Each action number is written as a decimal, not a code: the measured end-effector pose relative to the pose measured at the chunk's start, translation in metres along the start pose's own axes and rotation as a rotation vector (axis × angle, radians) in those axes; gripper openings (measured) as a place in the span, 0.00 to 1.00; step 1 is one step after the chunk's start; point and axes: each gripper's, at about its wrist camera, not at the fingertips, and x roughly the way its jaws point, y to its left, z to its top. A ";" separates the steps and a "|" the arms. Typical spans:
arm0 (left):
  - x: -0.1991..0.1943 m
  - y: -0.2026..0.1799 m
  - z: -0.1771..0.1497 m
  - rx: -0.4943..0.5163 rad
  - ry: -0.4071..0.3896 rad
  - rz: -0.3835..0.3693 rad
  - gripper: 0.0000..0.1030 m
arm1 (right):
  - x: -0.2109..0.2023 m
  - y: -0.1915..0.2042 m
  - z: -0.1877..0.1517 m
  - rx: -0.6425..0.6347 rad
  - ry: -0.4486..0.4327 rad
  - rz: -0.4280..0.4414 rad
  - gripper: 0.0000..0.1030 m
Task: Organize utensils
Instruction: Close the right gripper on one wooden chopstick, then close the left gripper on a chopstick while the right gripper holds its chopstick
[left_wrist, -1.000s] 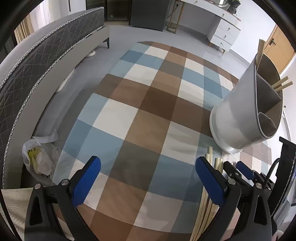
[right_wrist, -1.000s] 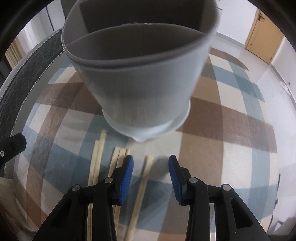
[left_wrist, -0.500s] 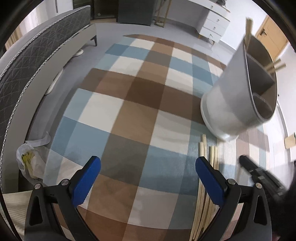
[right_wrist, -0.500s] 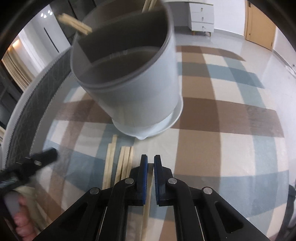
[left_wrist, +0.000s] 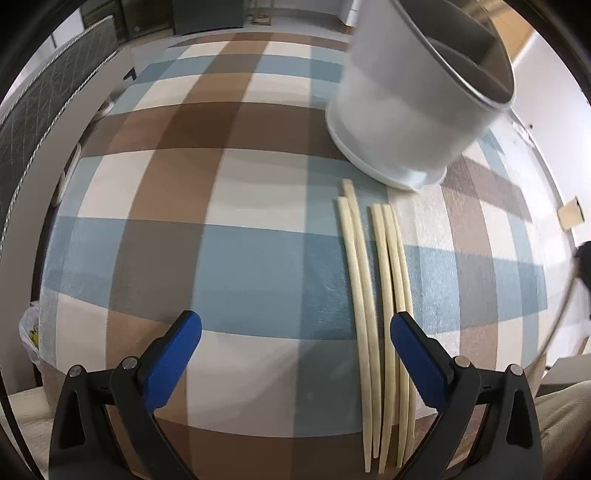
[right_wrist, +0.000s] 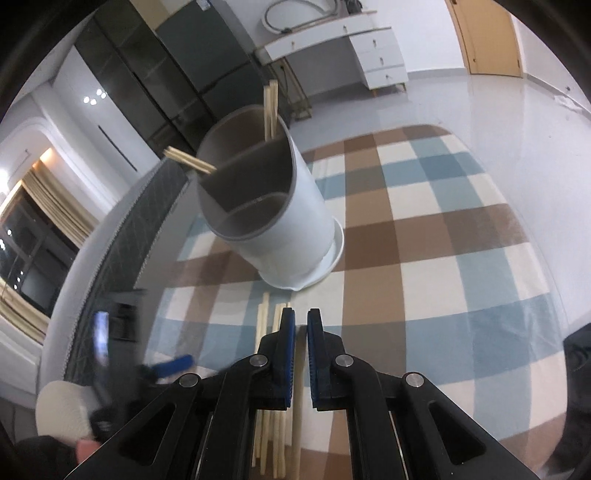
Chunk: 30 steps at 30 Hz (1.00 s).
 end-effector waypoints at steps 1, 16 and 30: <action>0.002 -0.004 0.000 0.018 0.005 0.037 0.97 | -0.005 0.000 -0.002 0.000 -0.010 0.004 0.06; 0.003 0.005 0.006 0.016 0.038 0.121 0.90 | -0.017 -0.006 -0.007 0.014 -0.047 -0.010 0.06; 0.010 0.000 0.007 0.017 0.050 0.048 0.90 | -0.017 -0.019 -0.007 0.076 -0.057 0.005 0.06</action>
